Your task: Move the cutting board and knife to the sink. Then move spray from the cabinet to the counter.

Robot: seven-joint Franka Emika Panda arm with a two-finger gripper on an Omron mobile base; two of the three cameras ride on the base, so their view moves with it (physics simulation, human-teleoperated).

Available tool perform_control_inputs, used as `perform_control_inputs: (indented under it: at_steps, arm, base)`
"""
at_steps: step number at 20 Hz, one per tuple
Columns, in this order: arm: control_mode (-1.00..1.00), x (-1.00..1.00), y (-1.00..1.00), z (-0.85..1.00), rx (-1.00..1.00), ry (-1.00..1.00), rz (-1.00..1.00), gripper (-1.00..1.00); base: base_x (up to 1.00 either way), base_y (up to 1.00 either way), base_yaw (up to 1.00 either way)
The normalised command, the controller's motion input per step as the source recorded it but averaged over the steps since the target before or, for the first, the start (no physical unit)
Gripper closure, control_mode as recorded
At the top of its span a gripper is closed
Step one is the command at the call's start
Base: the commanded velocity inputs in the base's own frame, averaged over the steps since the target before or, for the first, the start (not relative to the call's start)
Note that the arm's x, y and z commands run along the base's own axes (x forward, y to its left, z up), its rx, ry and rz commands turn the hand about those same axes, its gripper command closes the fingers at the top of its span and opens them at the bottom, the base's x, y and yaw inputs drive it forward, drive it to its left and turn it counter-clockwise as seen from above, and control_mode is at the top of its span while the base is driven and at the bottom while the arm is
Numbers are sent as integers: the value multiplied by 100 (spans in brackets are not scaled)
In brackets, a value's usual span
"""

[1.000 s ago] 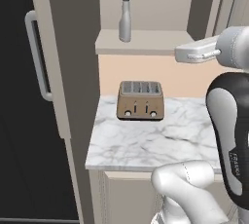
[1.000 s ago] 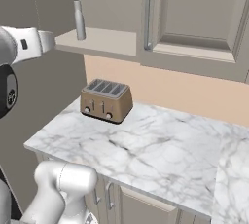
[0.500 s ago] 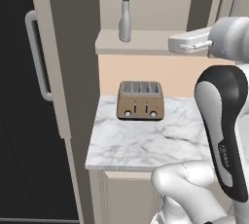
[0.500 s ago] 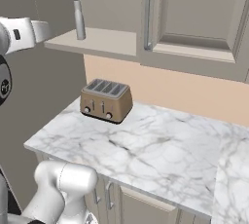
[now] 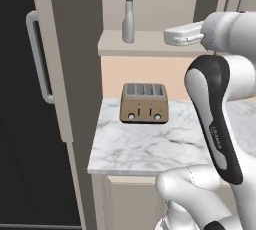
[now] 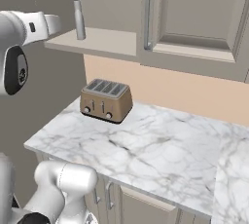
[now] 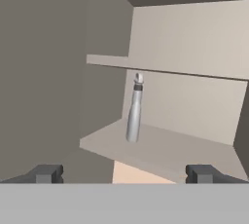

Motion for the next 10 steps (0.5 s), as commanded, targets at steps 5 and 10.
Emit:
perform_control_inputs:
  at_steps: [5,10]
  arm:
    - [-100,36,0,-4,0,-7,0,-100]
    - [-100,44,0,0,0,0,0,-100]
  base:
    - [0,0,0]
    - [0,0,0]
